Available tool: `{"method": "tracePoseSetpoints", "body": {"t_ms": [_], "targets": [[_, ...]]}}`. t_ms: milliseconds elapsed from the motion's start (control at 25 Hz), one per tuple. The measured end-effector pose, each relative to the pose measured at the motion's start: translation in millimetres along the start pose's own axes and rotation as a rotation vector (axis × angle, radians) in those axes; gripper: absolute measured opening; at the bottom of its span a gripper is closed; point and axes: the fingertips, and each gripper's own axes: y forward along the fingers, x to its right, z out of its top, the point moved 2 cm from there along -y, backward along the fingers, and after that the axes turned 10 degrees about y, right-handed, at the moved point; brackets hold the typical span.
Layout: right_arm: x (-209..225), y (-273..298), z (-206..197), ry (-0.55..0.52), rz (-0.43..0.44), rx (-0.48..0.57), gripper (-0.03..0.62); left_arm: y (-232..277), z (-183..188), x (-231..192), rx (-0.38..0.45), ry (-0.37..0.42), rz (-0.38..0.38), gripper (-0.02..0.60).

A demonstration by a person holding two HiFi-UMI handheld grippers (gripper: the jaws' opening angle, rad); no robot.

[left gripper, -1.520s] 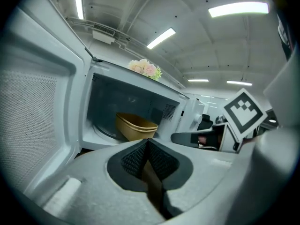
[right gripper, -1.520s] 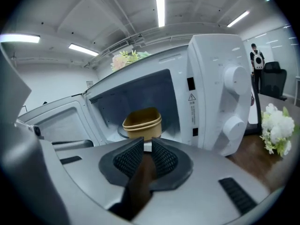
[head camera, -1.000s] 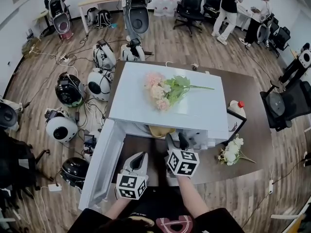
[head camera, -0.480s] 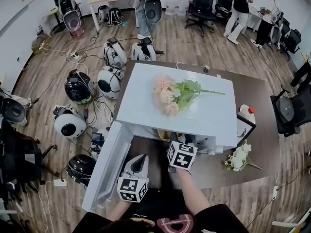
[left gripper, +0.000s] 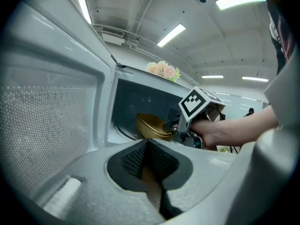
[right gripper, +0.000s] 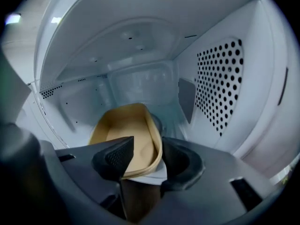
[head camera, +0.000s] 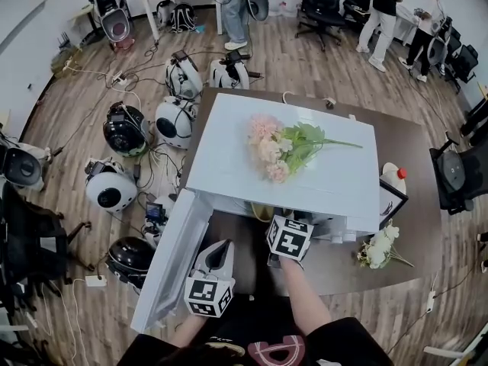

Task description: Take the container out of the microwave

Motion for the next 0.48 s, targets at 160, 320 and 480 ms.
{"method": "tracePoseSetpoints", "body": {"t_ms": [160,320,480], "targets": [[3,1,-5,0.013,-0.023,-0.020,0.157,-3,0,-3,0.000,0.009,0.004,0.009],[9,0,-10,0.016,-0.055,-0.042,0.088,-5,-3,-7,-0.008,0.011,0.017,0.009],[11,0,-11,0.021,-0.053,-0.052,0.075,-3,-3,-7,-0.008,0.014,0.018,0.009]]}}
